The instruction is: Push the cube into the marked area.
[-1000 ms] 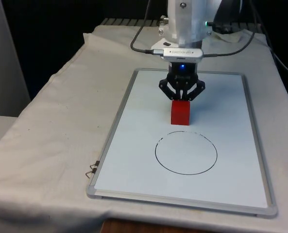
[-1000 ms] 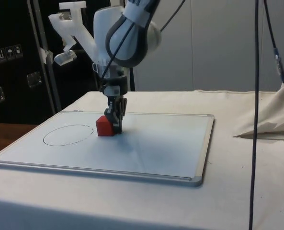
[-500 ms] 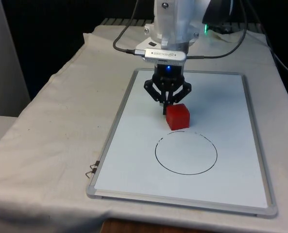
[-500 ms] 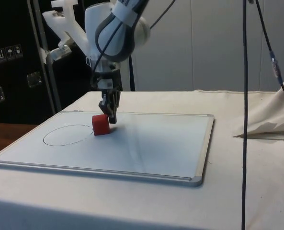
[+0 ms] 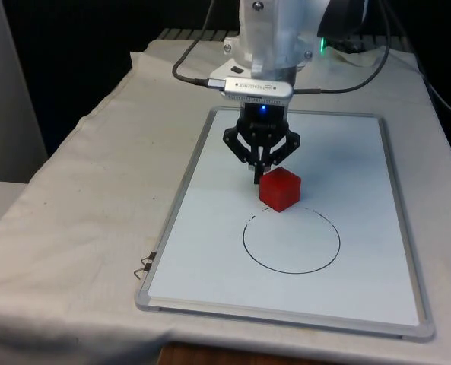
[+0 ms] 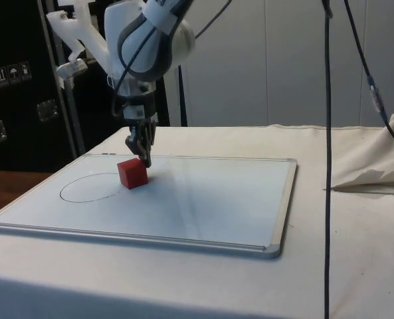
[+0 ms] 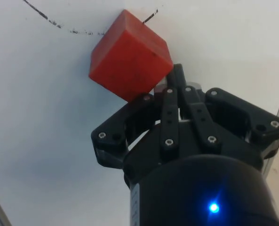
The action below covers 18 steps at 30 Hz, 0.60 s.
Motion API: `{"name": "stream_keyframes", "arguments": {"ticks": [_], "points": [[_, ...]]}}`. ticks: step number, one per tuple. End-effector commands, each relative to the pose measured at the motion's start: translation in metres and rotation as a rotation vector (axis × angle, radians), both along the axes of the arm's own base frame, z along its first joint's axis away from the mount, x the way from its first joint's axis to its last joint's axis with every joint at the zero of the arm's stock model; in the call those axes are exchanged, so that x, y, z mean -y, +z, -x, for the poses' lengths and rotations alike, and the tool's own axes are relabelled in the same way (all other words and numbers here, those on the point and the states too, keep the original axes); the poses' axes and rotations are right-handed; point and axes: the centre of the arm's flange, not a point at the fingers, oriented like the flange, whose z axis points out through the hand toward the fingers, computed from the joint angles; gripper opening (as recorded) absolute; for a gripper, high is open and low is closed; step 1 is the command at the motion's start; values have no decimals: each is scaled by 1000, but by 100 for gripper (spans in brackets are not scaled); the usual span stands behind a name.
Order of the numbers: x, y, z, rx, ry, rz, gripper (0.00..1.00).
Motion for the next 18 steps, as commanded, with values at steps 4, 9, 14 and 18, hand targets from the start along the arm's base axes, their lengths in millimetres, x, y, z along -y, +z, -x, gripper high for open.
{"name": "stream_keyframes", "arguments": {"ticks": [4,9,14,18], "points": [[-3,1,3,-27,2,0,0],[-7,0,5,-47,5,-4,0],[-11,-3,5,-58,5,-22,0],[-12,-3,2,-55,4,-30,0]]}}
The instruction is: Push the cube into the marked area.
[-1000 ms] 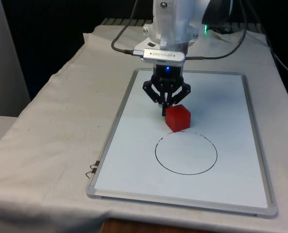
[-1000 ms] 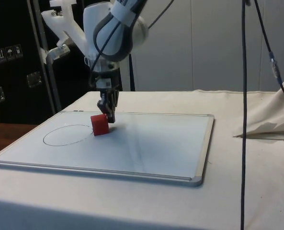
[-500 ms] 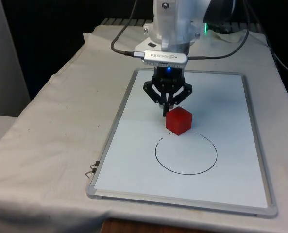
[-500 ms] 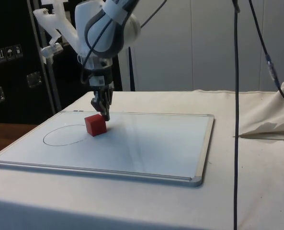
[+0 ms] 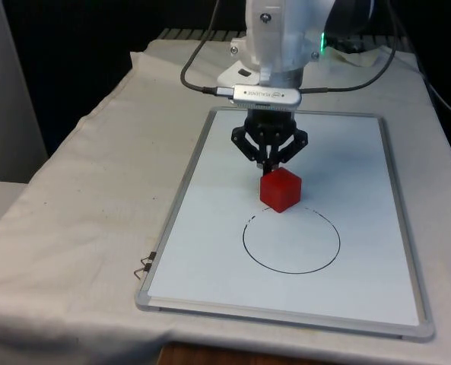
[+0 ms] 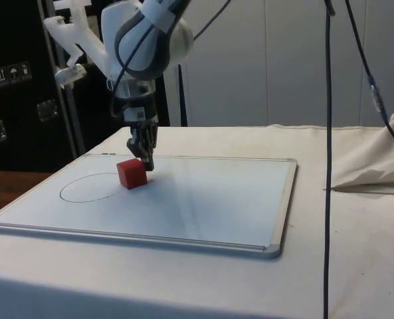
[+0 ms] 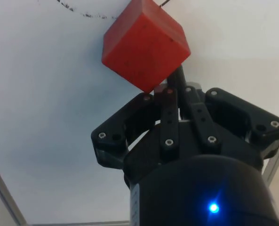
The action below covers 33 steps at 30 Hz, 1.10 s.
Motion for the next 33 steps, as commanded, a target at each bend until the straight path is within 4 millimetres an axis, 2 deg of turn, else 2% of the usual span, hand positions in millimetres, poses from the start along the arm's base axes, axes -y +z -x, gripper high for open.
{"name": "stream_keyframes", "arguments": {"ticks": [1,17,33], "points": [[-1,-2,-3,-5,1,-15,0],[-7,-2,-34,23,-7,-56,0],[-22,-3,-41,32,-47,-94,0]]}}
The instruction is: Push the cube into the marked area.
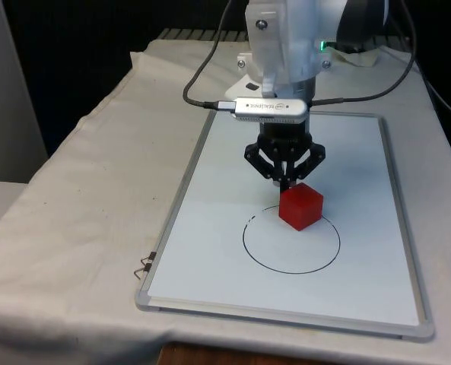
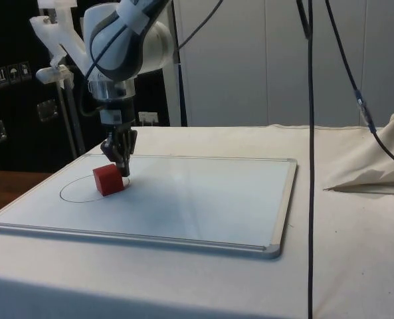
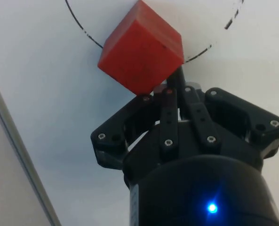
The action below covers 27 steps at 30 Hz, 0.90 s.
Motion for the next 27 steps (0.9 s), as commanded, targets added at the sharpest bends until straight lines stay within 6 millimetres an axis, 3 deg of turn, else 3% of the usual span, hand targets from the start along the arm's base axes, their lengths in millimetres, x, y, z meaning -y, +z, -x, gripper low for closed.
{"name": "stream_keyframes", "arguments": {"ticks": [1,27], "points": [[-1,-2,-2,-2,-10,-12,0],[-8,-12,-21,25,-112,-93,0]]}}
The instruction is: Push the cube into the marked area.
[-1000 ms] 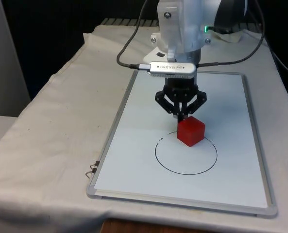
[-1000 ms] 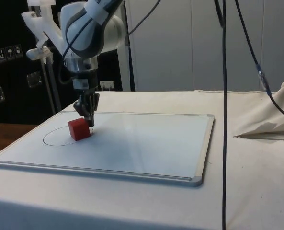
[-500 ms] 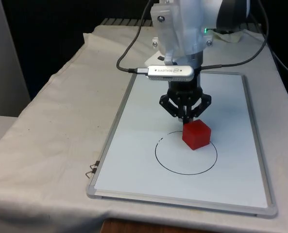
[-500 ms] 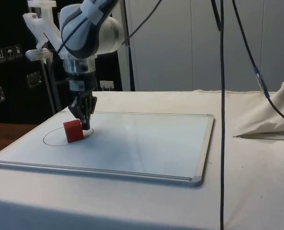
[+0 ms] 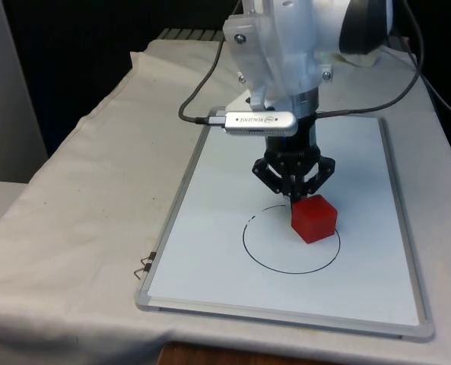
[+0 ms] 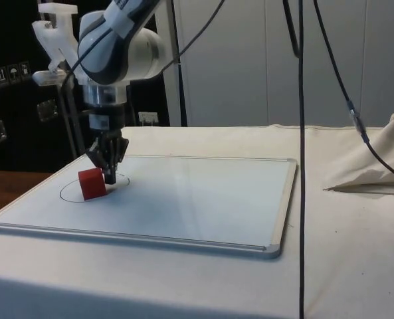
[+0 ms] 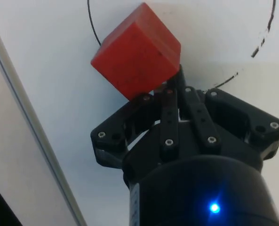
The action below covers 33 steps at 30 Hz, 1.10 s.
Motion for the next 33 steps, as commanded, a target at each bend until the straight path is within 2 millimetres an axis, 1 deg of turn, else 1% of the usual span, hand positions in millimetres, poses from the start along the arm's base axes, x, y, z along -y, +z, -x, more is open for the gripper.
{"name": "stream_keyframes", "arguments": {"ticks": [1,7,11,14,16,17,20,24,25,26,29,32,33], "points": [[-1,-1,-3,2,-10,-7,0],[-1,2,-8,13,-27,-2,0],[10,7,-11,9,-44,3,0],[22,12,-12,-1,-52,19,0],[26,14,-12,-7,-54,27,0],[23,12,-13,2,-52,19,0],[35,20,-13,-13,-61,41,0],[36,35,-13,-9,-68,37,0],[36,28,-15,-4,-63,33,0],[36,38,-13,-8,-70,34,0],[35,51,-14,-4,-70,24,0],[34,62,-14,-1,-66,19,0],[34,59,-15,3,-64,17,0]]}}
